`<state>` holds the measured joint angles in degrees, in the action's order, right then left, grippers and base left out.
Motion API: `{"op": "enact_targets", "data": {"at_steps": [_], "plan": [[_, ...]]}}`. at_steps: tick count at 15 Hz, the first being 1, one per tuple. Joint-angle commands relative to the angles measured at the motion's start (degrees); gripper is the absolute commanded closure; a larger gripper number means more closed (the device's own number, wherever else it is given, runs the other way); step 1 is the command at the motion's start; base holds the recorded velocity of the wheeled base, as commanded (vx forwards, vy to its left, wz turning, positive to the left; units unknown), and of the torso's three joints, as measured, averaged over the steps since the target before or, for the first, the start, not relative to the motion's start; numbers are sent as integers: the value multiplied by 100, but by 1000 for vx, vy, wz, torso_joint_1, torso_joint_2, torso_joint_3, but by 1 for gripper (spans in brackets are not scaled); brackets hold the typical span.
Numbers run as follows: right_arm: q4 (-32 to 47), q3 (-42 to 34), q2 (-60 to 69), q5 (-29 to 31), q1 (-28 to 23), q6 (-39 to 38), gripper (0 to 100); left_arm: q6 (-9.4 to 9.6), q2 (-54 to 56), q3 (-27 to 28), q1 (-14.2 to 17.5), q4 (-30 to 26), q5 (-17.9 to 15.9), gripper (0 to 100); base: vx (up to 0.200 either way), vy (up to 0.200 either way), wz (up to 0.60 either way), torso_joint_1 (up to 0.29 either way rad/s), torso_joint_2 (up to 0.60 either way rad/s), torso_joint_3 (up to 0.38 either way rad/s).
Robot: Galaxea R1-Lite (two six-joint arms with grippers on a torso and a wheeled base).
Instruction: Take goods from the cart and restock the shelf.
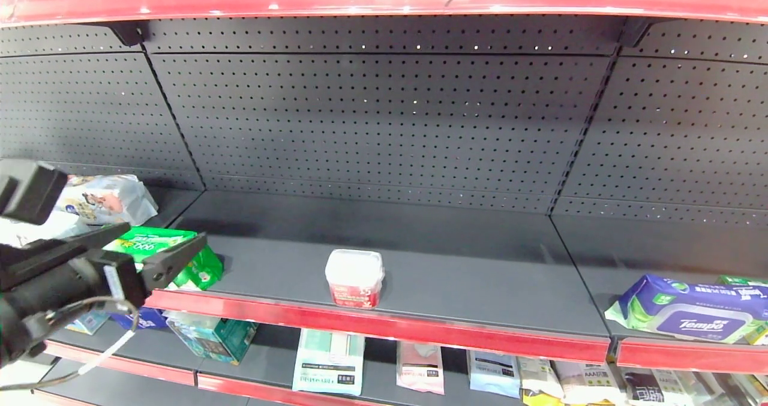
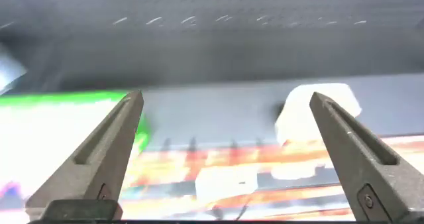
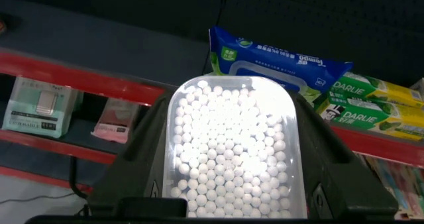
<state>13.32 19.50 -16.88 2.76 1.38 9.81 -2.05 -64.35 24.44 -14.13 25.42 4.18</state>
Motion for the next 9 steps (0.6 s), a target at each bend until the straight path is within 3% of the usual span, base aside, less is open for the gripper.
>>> {"op": "enact_targets", "data": {"at_steps": [1,4,6,9], "plan": [[4,9,-87,-3,3,-58,100,-50,1285,-634,24,-415,452,0,0,0,0,0,0,0],[4,9,-34,-21,3,-58,100,-50,2296,-1091,33,-1100,742,0,0,0,0,0,0,0],[4,53,-43,-21,3,-67,100,-147,2524,-1099,235,-1531,1234,0,0,0,0,0,0,0],[4,124,-43,-12,3,-58,100,-296,2524,-1196,587,-1540,2016,0,0,0,0,0,0,0]]}}
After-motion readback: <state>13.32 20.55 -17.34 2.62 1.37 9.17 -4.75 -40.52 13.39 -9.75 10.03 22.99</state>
